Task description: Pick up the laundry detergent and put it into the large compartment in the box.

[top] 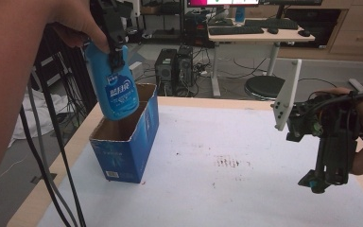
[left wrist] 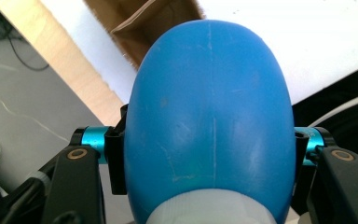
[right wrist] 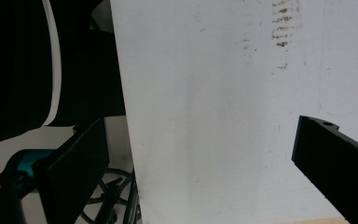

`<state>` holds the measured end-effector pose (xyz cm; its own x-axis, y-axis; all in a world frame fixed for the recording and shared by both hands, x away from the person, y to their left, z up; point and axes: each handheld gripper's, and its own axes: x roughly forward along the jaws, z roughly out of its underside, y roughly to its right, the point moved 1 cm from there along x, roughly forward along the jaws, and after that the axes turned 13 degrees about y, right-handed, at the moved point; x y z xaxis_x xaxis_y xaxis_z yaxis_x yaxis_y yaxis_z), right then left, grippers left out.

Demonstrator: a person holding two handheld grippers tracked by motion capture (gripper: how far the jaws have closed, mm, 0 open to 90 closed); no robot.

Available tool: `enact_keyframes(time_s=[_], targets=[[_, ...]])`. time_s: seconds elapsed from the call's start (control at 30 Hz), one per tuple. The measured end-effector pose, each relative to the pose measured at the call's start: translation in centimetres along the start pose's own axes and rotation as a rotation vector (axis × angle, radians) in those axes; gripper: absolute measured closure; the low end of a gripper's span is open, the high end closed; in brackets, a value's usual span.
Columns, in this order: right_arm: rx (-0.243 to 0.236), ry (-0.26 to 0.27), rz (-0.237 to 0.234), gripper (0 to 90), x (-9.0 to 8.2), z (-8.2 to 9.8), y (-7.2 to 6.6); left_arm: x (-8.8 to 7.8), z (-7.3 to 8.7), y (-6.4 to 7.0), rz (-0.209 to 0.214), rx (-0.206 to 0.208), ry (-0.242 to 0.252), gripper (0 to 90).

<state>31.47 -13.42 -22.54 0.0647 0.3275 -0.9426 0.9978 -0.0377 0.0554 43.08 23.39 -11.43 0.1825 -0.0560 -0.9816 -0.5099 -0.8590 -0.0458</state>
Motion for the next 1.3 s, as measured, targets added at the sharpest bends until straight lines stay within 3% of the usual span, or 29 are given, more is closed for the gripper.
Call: enact_keyframes(time_s=[0.13,0.17,0.2,0.23,0.3,0.6,0.8,1.07,1.3], targets=[[-0.002,0.002,-0.002,3.2,0.0,0.0,0.0,0.1,0.1,-0.4,-0.008,-0.042,-0.005,38.5],[0.001,0.0,0.0,3.2,0.0,0.0,0.0,0.3,0.2,-0.7,-0.009,-0.079,-0.008,38.5],[0.001,0.001,0.0,3.2,0.0,0.0,0.0,0.3,0.2,-0.7,-0.009,-0.079,-0.008,38.5],[0.0,0.001,0.0,3.2,0.0,0.0,0.0,0.6,0.4,-0.9,-0.005,-0.111,-0.015,38.4],[0.002,-0.001,-0.002,3.2,0.0,0.0,0.0,0.9,0.3,-1.2,-0.004,-0.137,-0.008,38.5],[0.001,0.001,-0.002,3.2,0.0,0.0,0.0,2.3,0.3,-1.6,-0.027,-0.224,-0.011,38.5],[0.008,0.006,0.0,3.2,0.1,0.2,0.0,3.2,0.3,-1.7,-0.032,-0.228,-0.022,38.5],[0.01,0.008,0.001,3.2,0.1,0.3,0.0,5.9,0.4,-1.8,-0.025,-0.244,-0.038,38.5],[0.007,0.008,-0.004,3.2,0.3,0.2,-0.1,7.3,0.5,-1.6,-0.016,-0.225,-0.034,38.5]])
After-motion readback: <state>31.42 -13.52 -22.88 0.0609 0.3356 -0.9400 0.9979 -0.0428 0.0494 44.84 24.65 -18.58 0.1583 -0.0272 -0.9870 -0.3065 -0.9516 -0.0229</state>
